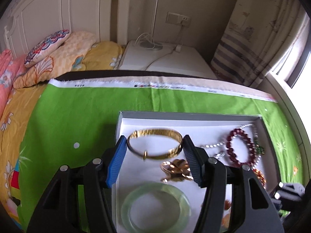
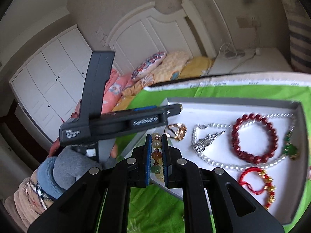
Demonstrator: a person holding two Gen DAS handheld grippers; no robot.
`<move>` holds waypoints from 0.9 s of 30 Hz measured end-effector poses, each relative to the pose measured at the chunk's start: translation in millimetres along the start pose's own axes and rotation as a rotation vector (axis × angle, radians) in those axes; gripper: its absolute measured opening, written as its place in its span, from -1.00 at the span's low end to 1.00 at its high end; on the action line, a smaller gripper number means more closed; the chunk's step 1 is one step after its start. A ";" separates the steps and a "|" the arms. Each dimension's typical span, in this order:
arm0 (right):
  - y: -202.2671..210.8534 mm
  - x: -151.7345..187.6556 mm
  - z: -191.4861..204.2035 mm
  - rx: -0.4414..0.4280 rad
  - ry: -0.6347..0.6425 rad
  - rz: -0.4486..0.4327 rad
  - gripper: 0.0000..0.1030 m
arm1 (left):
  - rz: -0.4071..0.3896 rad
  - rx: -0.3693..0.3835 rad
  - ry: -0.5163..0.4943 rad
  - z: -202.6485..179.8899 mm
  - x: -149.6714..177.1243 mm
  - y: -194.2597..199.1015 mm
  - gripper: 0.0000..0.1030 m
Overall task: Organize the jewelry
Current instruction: 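Lower the gold bangle into the box with the left gripper while the right gripper releases the bead bracelet there, then withdraw both grippers and move the right gripper to the flower brooch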
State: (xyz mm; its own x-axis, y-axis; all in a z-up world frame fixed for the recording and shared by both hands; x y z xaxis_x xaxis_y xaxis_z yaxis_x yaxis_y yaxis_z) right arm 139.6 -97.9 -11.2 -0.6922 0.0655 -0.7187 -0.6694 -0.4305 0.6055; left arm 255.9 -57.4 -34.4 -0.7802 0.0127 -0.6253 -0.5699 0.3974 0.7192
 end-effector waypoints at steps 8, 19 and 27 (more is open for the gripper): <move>-3.3 15.4 -15.3 0.141 0.042 0.044 -0.67 | 0.013 0.003 -0.026 3.0 5.1 -7.7 0.41; 93.3 23.7 -37.0 0.223 0.030 -0.099 0.28 | -0.194 0.031 -0.003 3.7 28.7 94.7 0.90; 120.9 84.0 -71.2 0.274 -0.062 -0.068 0.34 | -0.242 -0.004 0.093 26.4 118.5 162.2 0.95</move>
State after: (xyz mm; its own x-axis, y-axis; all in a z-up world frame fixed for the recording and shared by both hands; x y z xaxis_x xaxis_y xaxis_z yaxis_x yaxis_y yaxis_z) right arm 19.7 -208.5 -22.7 -0.6528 0.1447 -0.7436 -0.7569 -0.1647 0.6324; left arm 77.8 32.8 0.2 -0.6409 -0.1672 -0.7492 -0.7441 0.3748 0.5530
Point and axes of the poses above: each gripper's, at about its wrist camera, not at the fingertips, and y roughly against the way its jaws point, z to its left, x to its underside, the point moved 10 cm from there along -y, roughly the way its jaws point, and after that the axes turned 14 degrees about x, right-handed, at the moved point
